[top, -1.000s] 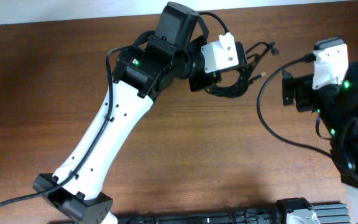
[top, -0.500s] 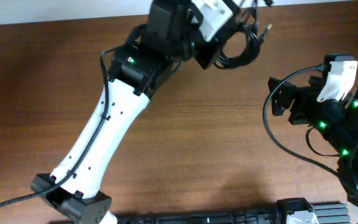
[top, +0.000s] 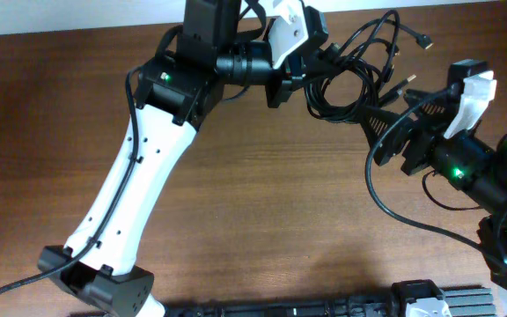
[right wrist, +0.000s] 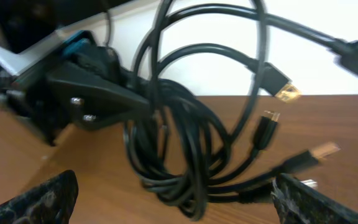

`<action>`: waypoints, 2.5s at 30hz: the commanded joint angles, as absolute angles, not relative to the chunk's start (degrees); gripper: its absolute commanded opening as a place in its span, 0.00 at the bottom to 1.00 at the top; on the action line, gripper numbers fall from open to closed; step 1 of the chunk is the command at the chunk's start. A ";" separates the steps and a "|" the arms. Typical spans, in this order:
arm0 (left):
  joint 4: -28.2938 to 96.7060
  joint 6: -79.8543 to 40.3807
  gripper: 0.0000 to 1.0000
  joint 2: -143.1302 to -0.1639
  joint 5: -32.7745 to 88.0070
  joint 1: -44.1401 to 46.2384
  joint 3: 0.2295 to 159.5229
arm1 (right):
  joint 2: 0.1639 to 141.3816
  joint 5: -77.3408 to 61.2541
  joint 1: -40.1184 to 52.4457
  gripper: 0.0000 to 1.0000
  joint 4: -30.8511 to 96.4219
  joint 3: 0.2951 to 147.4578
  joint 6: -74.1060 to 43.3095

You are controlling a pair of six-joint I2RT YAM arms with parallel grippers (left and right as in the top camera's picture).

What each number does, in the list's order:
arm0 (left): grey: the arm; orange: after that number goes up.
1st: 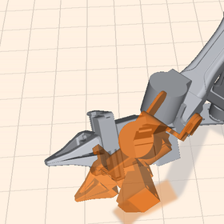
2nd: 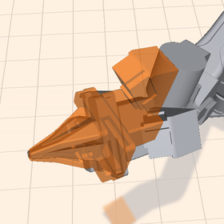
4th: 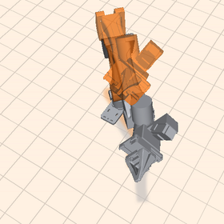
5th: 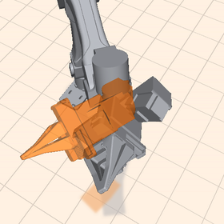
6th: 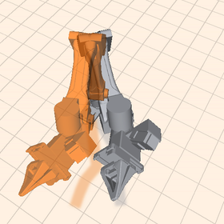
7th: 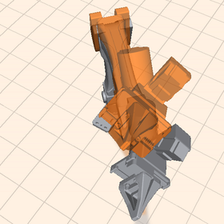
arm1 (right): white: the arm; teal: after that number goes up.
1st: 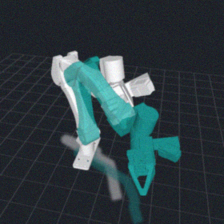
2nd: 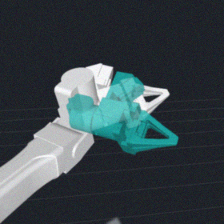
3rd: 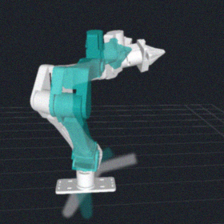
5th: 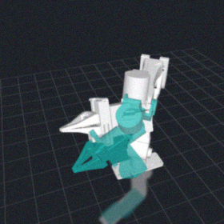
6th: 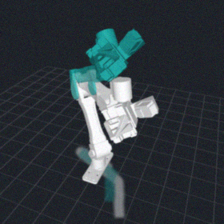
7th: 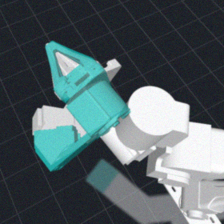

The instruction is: Untangle cables

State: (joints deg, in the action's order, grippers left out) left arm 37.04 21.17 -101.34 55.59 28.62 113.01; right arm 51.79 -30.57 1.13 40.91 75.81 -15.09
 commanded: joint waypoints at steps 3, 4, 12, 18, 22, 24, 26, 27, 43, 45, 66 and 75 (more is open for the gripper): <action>36.69 24.91 0.00 -98.76 64.51 27.42 113.32 | 52.18 -40.53 0.73 0.99 38.57 76.95 -18.17; 36.67 25.28 0.00 -98.76 65.82 27.42 113.32 | 52.23 -40.56 0.73 0.99 38.57 76.95 -18.68; 36.73 26.09 0.00 -98.76 69.93 27.49 113.32 | 53.71 -40.34 0.73 0.99 35.92 76.95 -16.32; 36.62 26.04 0.00 -98.76 65.84 27.57 113.32 | 56.45 -48.10 0.73 1.00 35.73 76.95 -16.36; 36.45 26.04 0.00 -98.76 64.66 27.59 113.32 | 57.01 -48.27 0.73 0.73 35.94 76.95 -16.36; 36.45 26.04 0.00 -98.76 64.71 28.05 113.32 | 57.01 -48.27 0.73 0.43 35.94 76.95 -16.36; 36.14 26.04 0.00 -98.76 64.69 29.15 113.32 | 57.06 -48.25 0.73 0.26 35.99 76.95 -16.34; 35.88 26.04 0.00 -98.76 64.69 29.65 113.32 | 57.12 -48.25 0.73 0.22 36.03 76.95 -16.34; 34.35 -12.84 0.99 -98.74 51.24 22.48 113.32 | 58.22 -35.03 0.62 0.04 34.74 76.95 -16.38; 34.92 -18.63 0.99 -98.74 52.53 21.19 113.32 | 57.95 -35.07 0.62 0.04 31.88 76.95 -16.58; 29.54 -1.43 0.57 -98.74 82.87 20.36 113.32 | 55.09 -45.95 0.62 0.04 24.82 76.95 -2.98; 29.54 1.58 0.61 -98.76 84.66 21.41 113.32 | 55.09 -49.25 0.62 0.04 22.37 76.95 -3.03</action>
